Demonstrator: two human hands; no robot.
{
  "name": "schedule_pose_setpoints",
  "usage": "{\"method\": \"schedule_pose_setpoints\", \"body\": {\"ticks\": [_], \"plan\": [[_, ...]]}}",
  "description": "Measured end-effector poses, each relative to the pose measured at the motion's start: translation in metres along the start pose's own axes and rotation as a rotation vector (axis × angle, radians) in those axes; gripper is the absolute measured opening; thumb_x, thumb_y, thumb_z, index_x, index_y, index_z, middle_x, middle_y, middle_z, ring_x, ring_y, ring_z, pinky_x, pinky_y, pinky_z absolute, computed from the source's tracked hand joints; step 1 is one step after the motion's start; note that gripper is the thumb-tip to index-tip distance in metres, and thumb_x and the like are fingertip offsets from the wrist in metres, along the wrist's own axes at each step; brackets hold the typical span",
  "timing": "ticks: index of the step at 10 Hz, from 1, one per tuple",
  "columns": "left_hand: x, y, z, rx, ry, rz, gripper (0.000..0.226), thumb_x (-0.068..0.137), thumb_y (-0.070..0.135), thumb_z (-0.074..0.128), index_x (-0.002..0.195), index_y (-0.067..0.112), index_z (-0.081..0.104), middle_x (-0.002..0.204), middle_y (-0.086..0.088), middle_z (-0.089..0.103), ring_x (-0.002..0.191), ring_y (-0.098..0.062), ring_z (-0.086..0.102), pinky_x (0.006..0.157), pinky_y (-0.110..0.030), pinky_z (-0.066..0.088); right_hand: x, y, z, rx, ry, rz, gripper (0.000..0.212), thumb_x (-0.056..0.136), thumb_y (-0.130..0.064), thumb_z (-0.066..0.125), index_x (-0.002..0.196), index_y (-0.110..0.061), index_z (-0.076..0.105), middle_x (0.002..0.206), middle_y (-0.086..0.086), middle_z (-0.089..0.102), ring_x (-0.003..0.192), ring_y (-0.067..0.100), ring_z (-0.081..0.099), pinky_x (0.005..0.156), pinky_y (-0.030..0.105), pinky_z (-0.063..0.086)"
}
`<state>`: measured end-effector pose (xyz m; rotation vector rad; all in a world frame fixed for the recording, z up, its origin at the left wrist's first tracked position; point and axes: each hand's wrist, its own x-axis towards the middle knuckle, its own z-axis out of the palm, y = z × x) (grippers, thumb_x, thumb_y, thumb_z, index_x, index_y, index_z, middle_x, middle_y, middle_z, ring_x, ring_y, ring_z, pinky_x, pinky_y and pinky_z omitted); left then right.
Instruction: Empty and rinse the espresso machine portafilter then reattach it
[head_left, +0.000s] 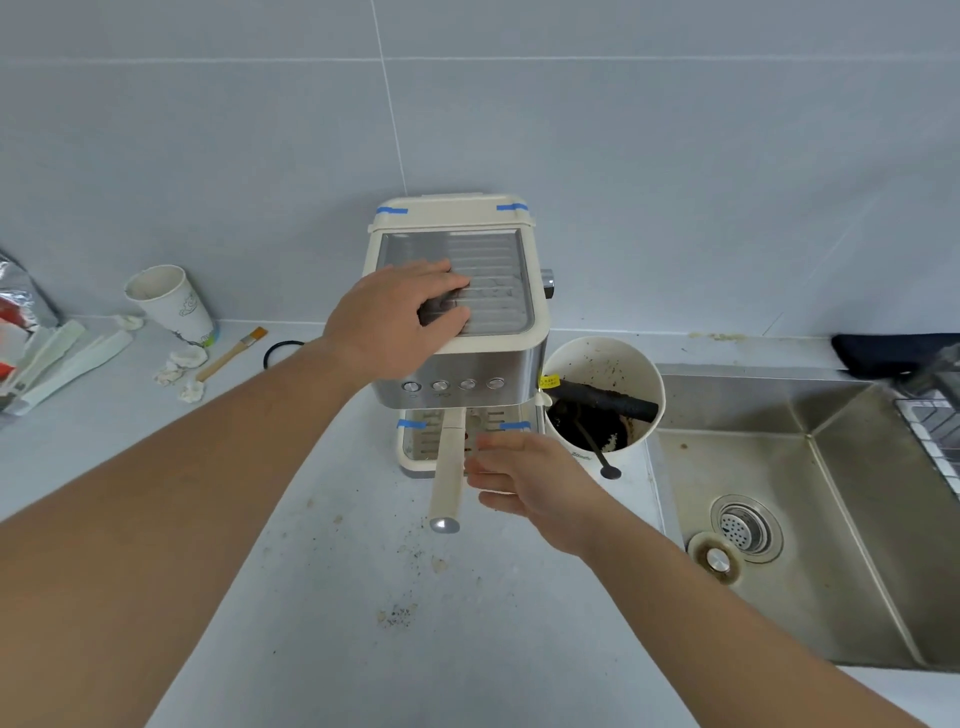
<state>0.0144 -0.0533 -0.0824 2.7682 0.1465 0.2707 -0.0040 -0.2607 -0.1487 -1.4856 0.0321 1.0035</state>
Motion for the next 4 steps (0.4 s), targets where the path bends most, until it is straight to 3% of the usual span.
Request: {"method": "schedule_pose_setpoints", "body": {"ticks": [1, 2, 3, 4], "plan": [[0.000, 0.007, -0.007, 0.023, -0.051, -0.004, 0.042, 0.092, 0.047, 0.050, 0.129, 0.030, 0.058, 0.142, 0.006, 0.053, 0.130, -0.020, 0.047, 0.105, -0.039, 0.038, -0.026, -0.022, -0.009, 0.021, 0.029, -0.101, 0.018, 0.096, -0.009, 0.061, 0.111, -0.014, 0.071, 0.103, 0.007, 0.079, 0.094, 0.018, 0.074, 0.094, 0.037, 0.056], [-0.003, 0.016, -0.016, 0.003, -0.043, -0.011, 0.030, 0.091, 0.044, 0.050, 0.107, 0.023, 0.064, 0.106, 0.004, 0.065, 0.098, -0.023, 0.059, 0.082, -0.038, 0.050, -0.057, -0.051, -0.018, 0.015, 0.058, -0.216, 0.018, 0.098, -0.012, 0.058, 0.110, -0.016, 0.071, 0.098, 0.005, 0.080, 0.095, 0.018, 0.076, 0.093, 0.035, 0.055], [-0.006, 0.025, -0.028, -0.015, -0.038, -0.020, 0.037, 0.092, 0.043, 0.050, 0.125, 0.029, 0.059, 0.125, 0.009, 0.061, 0.109, -0.020, 0.058, 0.092, -0.037, 0.048, -0.090, -0.084, -0.029, 0.020, 0.075, -0.344, 0.021, 0.099, -0.009, 0.054, 0.109, -0.013, 0.072, 0.094, 0.010, 0.080, 0.093, 0.021, 0.077, 0.092, 0.035, 0.054], [-0.006, 0.032, -0.045, 0.059, 0.075, 0.038, 0.052, 0.096, 0.042, 0.048, 0.145, 0.029, 0.041, 0.155, 0.005, 0.036, 0.141, -0.018, 0.035, 0.113, -0.036, 0.029, -0.132, -0.122, -0.040, 0.027, 0.095, -0.552, 0.022, 0.097, -0.008, 0.053, 0.104, -0.011, 0.073, 0.094, 0.011, 0.080, 0.095, 0.024, 0.076, 0.095, 0.039, 0.055]]}}
